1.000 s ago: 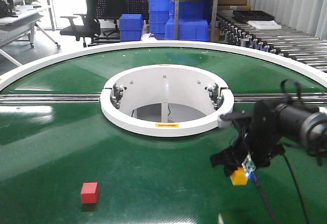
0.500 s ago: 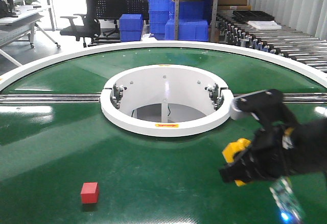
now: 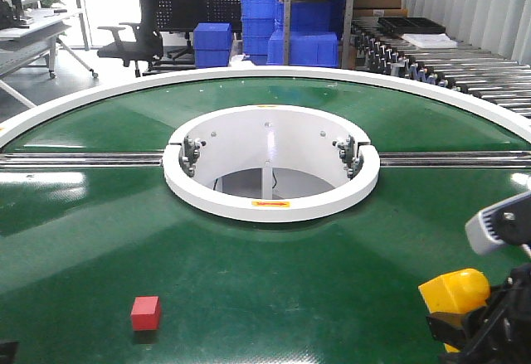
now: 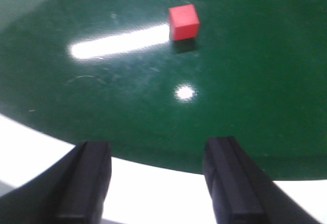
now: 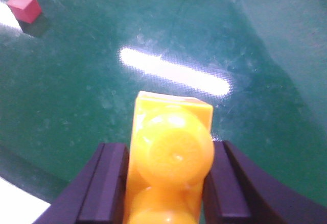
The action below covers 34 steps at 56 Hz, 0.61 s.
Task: Pick red and yellow blocks into blue bin
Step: 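Lift the yellow block with the right gripper toward the robot, then lower the left gripper onto the red cube and close on it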
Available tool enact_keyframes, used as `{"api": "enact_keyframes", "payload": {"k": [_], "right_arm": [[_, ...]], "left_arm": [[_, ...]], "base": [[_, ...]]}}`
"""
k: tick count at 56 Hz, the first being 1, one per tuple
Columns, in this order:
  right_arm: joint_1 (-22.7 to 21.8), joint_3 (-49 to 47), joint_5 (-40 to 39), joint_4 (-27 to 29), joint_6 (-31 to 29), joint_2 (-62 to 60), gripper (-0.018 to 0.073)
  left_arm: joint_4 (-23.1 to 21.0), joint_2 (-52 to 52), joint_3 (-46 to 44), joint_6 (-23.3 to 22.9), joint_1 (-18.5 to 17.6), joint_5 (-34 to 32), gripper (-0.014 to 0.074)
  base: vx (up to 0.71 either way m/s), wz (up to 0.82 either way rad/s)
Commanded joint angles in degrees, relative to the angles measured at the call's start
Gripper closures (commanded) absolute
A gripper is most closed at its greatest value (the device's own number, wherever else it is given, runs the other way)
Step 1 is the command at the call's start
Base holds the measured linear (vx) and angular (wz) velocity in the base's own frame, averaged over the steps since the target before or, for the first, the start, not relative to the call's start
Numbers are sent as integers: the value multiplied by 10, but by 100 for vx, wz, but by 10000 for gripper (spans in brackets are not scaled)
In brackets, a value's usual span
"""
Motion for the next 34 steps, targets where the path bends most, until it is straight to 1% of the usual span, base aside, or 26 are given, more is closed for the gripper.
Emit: {"api": "enact_keyframes", "payload": {"k": [1,8,11,15,23,28,32,33,34], "right_arm": [[-1,-16,-40,-1,-4,-14,270],[-1,-16,-44,-1,-4,-15,251],[-1,-16,-45,-1,-4,-15,252],[-1,-16,-44,-1,-4,-15,252],[-1,-16,-34,-1,-4,-15,252],[-1,-16,-34,-1,-4,-15,252],[-1,-16,-34,-1,-4,-15,252],[-1,-16,-34,-1,-4,-15,252],[-1,-16,-34,-1,-4,-15,252]], "left_arm": [[-28,13,-20,26,-16,-59,94],[-67,45,-21,69,-33,-91,94],[-77,64,-27,74,-36,-96,94],[-78,98,-52,74,-36,-82,91],[-78,186,-124,65,-36,-33,89],[-76,239,-169,65,-36,-18,83],[-76,281,-201,65,-36,-18,59],[-76,359,-263,65,-36,-18,-14],[-76,375,-276,64,-36,-19,-29]], "base": [[0,0],[0,0],[0,0],[0,0],[0,0],[0,0],[0,0],[0,0],[0,0]]}}
